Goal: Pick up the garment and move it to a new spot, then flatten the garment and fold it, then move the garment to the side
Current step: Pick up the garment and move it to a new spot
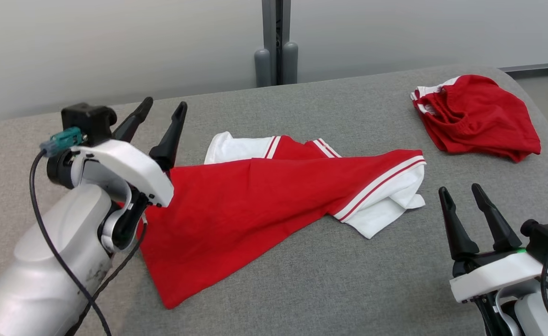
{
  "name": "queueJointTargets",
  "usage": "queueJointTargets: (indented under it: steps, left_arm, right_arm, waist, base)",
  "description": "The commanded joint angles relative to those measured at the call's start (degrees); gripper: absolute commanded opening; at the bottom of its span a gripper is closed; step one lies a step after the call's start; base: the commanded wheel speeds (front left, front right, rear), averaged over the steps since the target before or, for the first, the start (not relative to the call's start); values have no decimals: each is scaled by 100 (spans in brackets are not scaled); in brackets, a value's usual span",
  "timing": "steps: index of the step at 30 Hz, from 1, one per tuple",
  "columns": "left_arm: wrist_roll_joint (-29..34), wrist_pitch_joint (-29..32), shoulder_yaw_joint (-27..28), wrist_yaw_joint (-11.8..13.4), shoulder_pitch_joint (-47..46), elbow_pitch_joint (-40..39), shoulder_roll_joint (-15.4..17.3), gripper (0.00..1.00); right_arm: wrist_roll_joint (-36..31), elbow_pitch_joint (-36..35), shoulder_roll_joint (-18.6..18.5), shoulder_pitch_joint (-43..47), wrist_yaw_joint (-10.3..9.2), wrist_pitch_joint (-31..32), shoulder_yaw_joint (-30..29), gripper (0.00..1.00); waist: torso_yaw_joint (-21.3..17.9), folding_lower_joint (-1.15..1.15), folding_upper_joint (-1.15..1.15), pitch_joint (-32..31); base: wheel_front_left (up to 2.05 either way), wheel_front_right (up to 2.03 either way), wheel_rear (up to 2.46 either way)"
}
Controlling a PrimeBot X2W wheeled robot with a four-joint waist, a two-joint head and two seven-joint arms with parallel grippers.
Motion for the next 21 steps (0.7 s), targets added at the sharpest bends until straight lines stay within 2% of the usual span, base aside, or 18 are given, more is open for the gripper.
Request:
queueJointTargets:
  steps: [1, 7, 11, 16, 21]
  left_arm:
    - [63, -119, 85, 115, 134, -121, 84, 100]
    - [388, -377, 627, 775, 1000, -988, 395, 100]
    - [897, -375, 1396, 1129, 1854, -1798, 440, 100]
    - [1656, -378, 2289, 1422, 2901, -2495, 194, 100]
    - [2225, -379, 2797, 1485, 3507, -2719, -120, 100]
  right_arm:
    - [-21, -39, -53, 88, 4, -34, -37, 100]
    - [-56, -159, -115, 216, 4, -33, -157, 100]
    - [-93, -217, -103, 282, 4, -33, -197, 100]
    - [-112, -286, -88, 353, 4, -34, -299, 100]
    - [-128, -310, -26, 442, 4, -33, -390, 100]
  waist:
    - [50, 0, 0, -3]
    - [146, 0, 0, 6]
    - [156, 0, 0, -18]
    - [178, 0, 0, -75]
    - [198, 0, 0, -122]
  base:
    - [0, 0, 0]
    - [0, 0, 0]
    - [0, 0, 0]
    - [0, 0, 0]
    - [0, 0, 0]
